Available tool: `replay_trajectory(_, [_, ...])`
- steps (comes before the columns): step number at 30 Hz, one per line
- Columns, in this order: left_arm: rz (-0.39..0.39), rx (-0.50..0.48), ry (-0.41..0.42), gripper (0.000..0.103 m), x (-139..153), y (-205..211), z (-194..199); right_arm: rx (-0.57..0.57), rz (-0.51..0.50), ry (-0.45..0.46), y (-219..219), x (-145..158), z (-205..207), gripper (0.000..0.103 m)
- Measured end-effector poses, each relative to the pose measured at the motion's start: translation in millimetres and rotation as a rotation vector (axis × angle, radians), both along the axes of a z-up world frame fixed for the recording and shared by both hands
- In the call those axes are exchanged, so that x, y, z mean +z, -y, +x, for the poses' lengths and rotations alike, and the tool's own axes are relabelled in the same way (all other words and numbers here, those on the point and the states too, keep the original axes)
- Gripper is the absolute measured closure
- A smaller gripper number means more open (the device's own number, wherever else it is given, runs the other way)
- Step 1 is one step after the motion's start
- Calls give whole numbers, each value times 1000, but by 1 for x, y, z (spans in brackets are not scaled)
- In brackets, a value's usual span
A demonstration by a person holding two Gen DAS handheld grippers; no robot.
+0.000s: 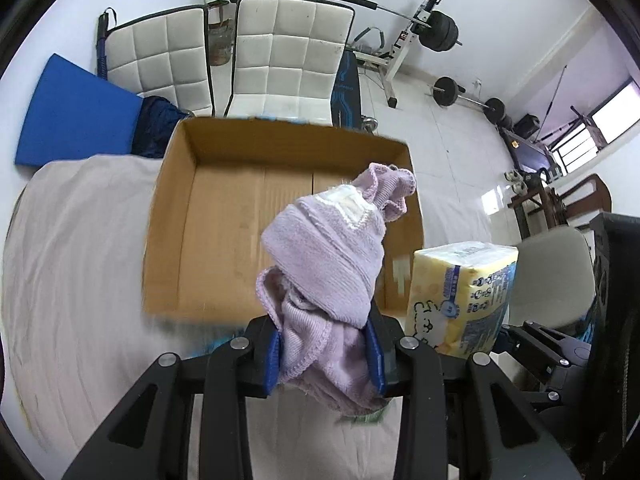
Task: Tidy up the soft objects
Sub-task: 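Carry the cloth with the left tool into the box while the right tool carries the pack there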
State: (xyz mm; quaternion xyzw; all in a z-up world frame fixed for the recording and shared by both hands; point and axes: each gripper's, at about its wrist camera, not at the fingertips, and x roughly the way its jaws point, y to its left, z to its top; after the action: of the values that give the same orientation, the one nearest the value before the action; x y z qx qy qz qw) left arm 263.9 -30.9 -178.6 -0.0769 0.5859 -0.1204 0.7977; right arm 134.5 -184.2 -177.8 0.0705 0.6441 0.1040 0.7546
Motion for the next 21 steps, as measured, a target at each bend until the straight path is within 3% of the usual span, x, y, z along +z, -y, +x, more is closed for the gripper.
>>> replay_trajectory(4, [-44,12,-95,71,-42,3,56,-23,-30,-30,3,-23,57,37])
replay_trajectory(10, [-36,-16,-200,71,-98,16,117,-45,-84,-134,6,-98,152,37])
replay_trajectory(17, [-57,-20,-339,71,-161,24,157,-56,-153,-222,-2,-163,192,37])
replay_trajectory(21, [-79,-23,-378,70,-174,27,166,-65,-164,-242,-9,-174,204,37])
